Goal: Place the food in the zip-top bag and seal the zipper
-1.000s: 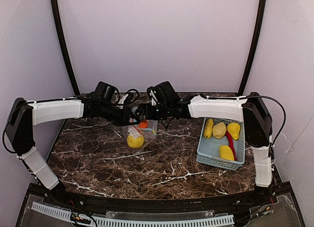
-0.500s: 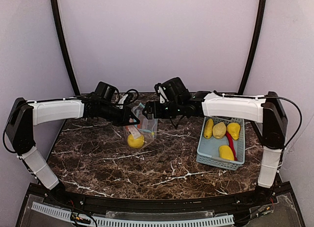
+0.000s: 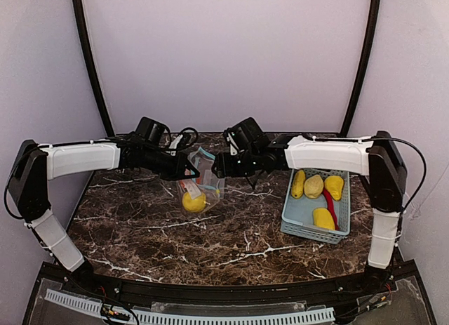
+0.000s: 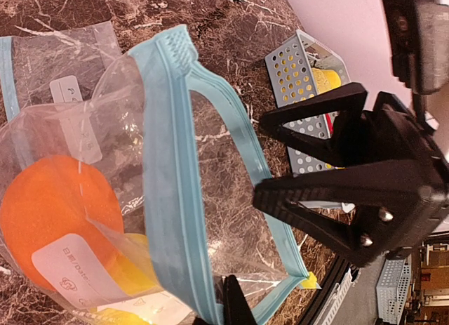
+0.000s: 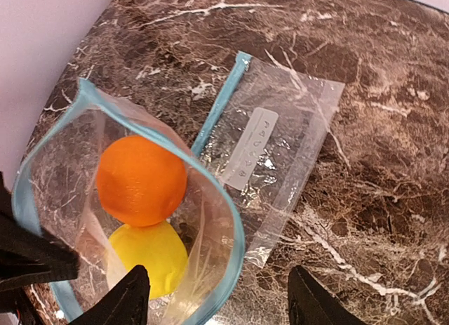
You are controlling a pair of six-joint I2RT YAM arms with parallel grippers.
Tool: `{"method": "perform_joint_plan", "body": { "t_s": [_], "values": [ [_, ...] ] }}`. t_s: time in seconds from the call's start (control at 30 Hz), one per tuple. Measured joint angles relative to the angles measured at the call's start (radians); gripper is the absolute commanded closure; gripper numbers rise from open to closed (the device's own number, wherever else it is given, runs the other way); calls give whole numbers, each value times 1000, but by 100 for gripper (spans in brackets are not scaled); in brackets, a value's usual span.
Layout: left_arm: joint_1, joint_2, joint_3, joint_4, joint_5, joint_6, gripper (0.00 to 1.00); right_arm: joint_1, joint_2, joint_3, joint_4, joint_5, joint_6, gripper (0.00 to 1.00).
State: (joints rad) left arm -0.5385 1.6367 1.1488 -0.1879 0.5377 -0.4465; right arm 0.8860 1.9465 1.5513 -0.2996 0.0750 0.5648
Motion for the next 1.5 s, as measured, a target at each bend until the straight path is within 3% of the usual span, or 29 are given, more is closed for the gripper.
{"method": "perform_joint_plan", "body": {
  "t_s": [0.17,0.33,0.4,0.53,0.63,0.93,1.3,1.5],
  "values": [
    [0,0,0,0,0,0,99,-10,59,17,-17,-5,1,42],
    [0,0,0,0,0,0,99,-14,82,61,-23,-15,0,54],
    [0,0,0,0,0,0,99,-15,85,73,-23,-20,-4,62],
    [0,0,0,0,0,0,99,-16,87,81,-21,-26,2,88],
    [0,0,0,0,0,0,99,-17,88,81,-23,-30,0,100],
    [0,0,0,0,-11,11,99,-16,66,79,-22,-42,-8,100],
    [2,-34,0,1,-27,48,99,-3,-124,61,-39,-31,-47,100],
    [2,-72,-3,18,-13,68,99,10,-152,53,-69,-3,-63,100]
  ]
}}
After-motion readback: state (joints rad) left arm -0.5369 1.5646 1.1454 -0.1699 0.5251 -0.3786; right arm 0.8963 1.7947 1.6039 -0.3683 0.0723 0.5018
